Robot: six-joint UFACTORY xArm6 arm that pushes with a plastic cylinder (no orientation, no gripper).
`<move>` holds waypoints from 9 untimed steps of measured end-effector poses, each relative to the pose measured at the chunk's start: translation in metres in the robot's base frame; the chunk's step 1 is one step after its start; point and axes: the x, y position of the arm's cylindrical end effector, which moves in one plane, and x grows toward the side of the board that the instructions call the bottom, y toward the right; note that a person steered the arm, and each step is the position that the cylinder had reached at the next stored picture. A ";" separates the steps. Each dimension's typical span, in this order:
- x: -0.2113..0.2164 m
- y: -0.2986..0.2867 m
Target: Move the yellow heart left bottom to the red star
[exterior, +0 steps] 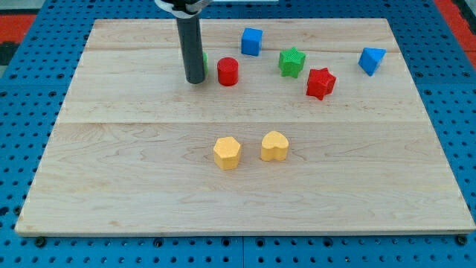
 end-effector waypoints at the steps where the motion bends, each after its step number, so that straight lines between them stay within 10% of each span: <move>1: -0.015 -0.007; 7: 0.150 0.230; 9: 0.184 0.112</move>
